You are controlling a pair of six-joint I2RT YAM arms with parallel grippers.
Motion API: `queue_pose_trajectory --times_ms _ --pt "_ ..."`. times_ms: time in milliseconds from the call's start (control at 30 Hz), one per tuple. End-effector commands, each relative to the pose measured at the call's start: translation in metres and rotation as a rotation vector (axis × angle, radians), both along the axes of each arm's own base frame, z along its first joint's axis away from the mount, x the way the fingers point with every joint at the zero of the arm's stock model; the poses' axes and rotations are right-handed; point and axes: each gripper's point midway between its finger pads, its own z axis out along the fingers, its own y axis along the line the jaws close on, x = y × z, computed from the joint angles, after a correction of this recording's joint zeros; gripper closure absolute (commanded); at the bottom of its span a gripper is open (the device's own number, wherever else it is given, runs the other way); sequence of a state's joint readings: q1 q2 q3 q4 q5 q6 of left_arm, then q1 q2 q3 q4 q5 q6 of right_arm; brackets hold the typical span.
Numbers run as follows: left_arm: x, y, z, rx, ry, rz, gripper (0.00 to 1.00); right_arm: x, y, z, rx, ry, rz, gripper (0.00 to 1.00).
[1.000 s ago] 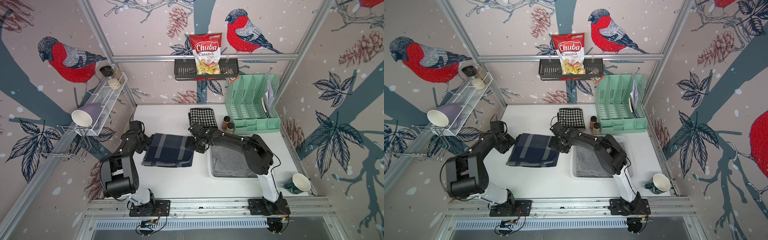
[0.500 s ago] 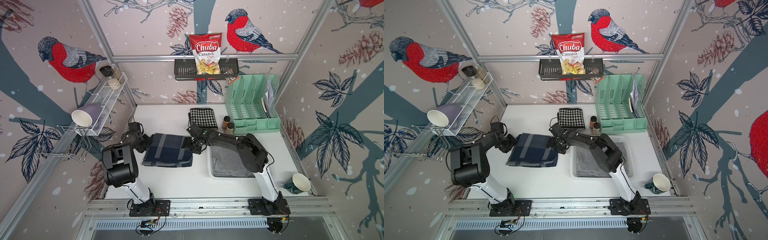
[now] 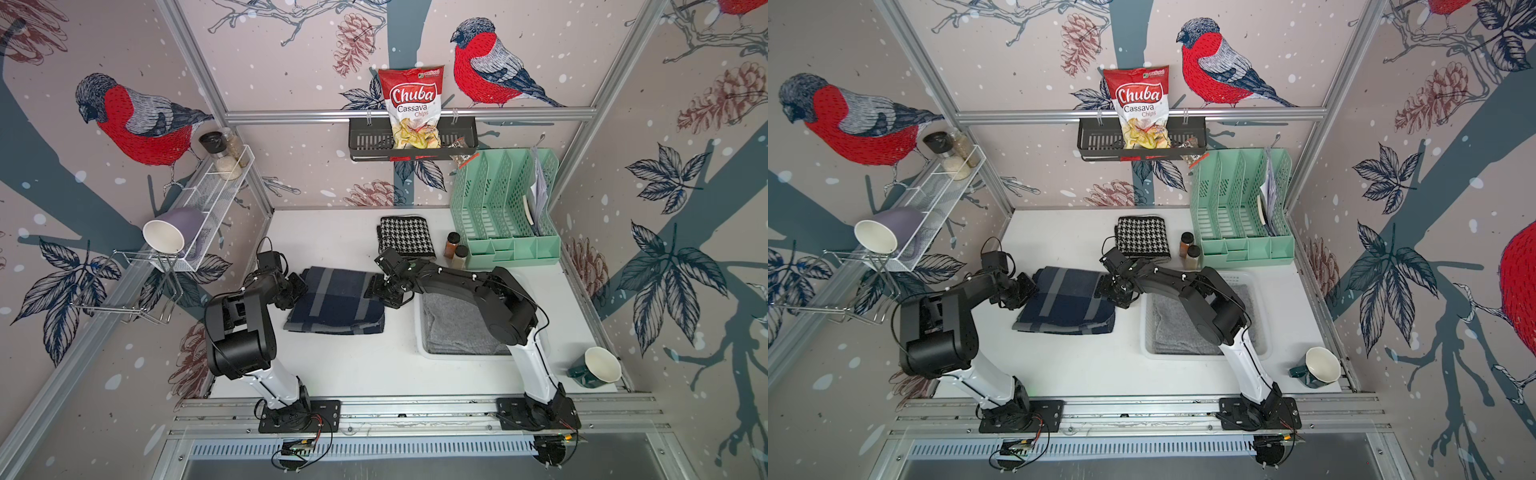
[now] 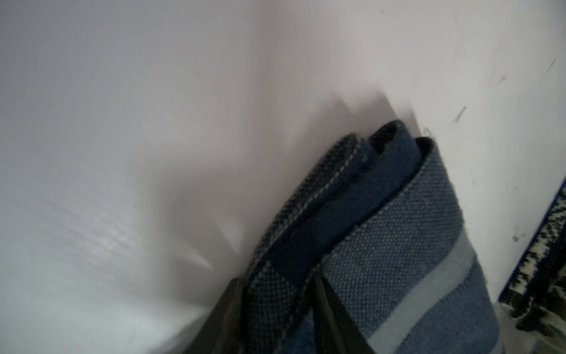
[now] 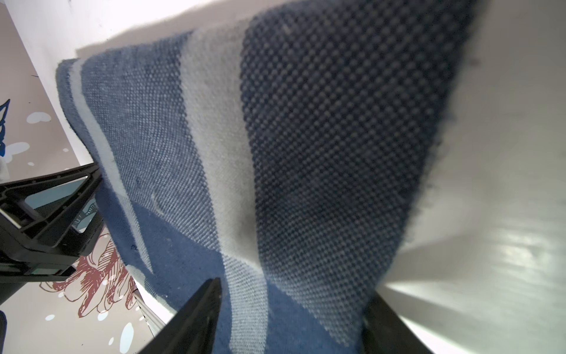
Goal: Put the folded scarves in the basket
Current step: Pick up the scarf at the center of the board.
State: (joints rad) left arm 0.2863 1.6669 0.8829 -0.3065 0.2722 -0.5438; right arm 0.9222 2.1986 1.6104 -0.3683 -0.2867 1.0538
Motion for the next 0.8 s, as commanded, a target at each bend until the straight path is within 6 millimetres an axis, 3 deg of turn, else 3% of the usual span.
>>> queue_pose_trajectory --times_ms 0,467,567,700,767 --pt "-0.006 -0.015 -0.002 -0.079 0.000 -0.016 0.62 -0.009 -0.008 -0.008 -0.044 0.038 -0.008 0.34" --pt "-0.011 -0.031 0.004 -0.157 -0.044 -0.039 0.91 -0.001 -0.013 -0.010 -0.056 0.021 -0.028 0.69" --pt "-0.012 -0.035 0.004 -0.179 -0.046 -0.047 1.00 0.002 -0.014 -0.010 -0.055 0.020 -0.032 0.85" --pt "-0.014 -0.035 0.004 -0.177 -0.044 -0.046 1.00 0.006 -0.016 -0.009 -0.055 0.014 -0.038 1.00" --pt "-0.014 -0.035 0.006 -0.178 -0.042 -0.046 1.00 0.007 -0.015 -0.008 -0.056 0.010 -0.038 1.00"
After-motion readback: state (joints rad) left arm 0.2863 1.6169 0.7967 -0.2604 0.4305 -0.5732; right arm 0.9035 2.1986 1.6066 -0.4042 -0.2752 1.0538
